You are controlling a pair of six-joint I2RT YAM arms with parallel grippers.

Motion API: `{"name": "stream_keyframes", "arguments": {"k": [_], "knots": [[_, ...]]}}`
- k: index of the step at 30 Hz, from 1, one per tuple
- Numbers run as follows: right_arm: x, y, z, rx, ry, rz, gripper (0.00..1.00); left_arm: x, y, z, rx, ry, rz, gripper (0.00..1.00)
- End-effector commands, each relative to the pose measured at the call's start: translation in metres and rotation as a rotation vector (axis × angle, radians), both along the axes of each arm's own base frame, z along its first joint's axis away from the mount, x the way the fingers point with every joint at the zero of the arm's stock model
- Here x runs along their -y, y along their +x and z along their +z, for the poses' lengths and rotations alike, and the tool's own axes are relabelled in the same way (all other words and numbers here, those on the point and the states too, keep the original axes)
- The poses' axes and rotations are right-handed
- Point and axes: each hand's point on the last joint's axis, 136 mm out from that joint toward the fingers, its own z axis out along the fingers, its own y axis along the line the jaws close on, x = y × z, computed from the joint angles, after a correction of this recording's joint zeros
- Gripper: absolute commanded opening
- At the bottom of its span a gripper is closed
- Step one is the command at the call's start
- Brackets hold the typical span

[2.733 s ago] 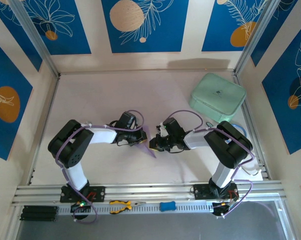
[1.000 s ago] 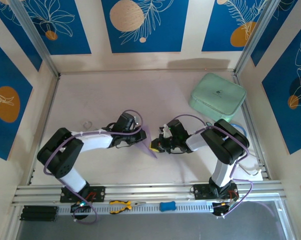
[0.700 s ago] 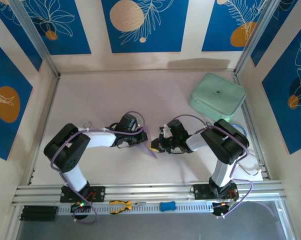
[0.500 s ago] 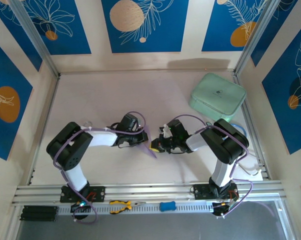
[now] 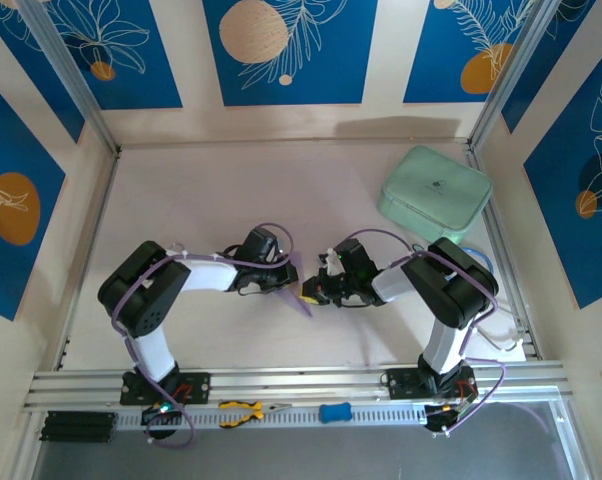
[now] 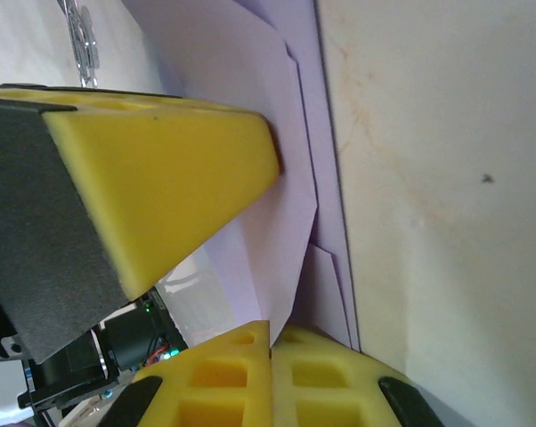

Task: Fold a paper plane with a square sheet of paper (pick it up from the middle)
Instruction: Fourth fold the wing at the center of the table.

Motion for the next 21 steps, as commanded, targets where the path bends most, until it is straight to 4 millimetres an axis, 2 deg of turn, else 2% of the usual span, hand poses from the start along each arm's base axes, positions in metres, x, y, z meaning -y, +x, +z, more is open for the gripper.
{"name": "stream_keyframes", "arguments": {"k": [1, 16, 21], "knots": [[0.011, -0.015, -0.018, -0.059, -0.113, 0.010, 0.09, -0.002, -0.006, -0.014, -0.042, 0.038, -0.009, 0.01], [0.018, -0.032, -0.008, -0.020, -0.188, 0.066, 0.14, -0.002, -0.007, -0.017, -0.047, 0.038, -0.009, 0.01], [0.024, -0.036, -0.016, -0.033, -0.224, 0.062, 0.13, -0.002, -0.007, -0.018, -0.048, 0.036, -0.007, 0.01]]}}
